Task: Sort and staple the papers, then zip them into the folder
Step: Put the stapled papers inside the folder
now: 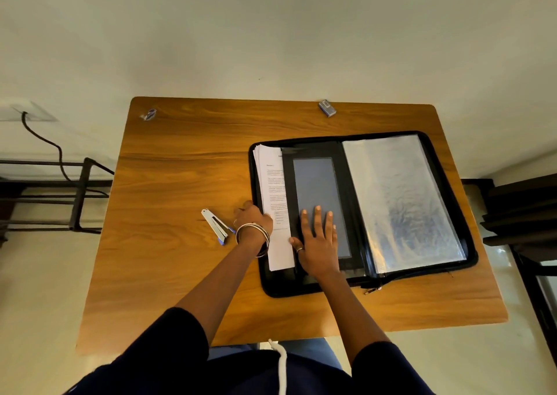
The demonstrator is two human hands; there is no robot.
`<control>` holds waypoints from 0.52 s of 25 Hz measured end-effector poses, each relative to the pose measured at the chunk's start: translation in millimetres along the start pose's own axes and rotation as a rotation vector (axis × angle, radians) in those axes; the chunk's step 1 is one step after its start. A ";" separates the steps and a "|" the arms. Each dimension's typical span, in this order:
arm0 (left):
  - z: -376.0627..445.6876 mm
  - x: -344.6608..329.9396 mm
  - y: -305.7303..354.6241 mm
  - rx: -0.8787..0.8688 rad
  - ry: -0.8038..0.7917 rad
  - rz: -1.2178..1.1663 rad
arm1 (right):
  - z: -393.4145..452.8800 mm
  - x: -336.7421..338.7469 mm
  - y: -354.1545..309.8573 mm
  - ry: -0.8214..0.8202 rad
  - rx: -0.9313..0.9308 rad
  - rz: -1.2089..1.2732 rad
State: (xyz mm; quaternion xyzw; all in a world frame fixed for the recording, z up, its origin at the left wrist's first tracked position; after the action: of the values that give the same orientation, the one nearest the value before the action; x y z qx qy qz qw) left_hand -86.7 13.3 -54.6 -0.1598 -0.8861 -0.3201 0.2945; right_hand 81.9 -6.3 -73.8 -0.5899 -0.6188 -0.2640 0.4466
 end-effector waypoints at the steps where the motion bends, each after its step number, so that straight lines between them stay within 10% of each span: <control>1: 3.2 0.5 -1.8 0.023 -0.007 -0.072 | 0.7 -2.6 1.4 -0.031 0.015 -0.018; 5: 8.9 1.3 6.5 0.143 -0.104 -0.441 | 3.8 12.0 3.2 -0.160 0.053 0.144; 13: 102.5 -53.3 -40.4 0.308 0.075 -0.450 | 2.0 47.6 28.6 -0.320 0.182 0.420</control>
State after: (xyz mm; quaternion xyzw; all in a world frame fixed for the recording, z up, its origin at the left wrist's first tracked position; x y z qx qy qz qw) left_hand -107.4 46.0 -170.7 0.0995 -0.9261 -0.2446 0.2693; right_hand 113.5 23.6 -39.3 -0.6969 -0.5669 -0.0125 0.4392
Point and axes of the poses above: each hand's wrist, its own z-axis towards the middle knuckle, its own x-axis out of the back of the hand, y = z × x, the point moved 3 cm from there along z, towards the middle knuckle, and after that the axes turned 4 degrees about -y, right-handed, at the moved point
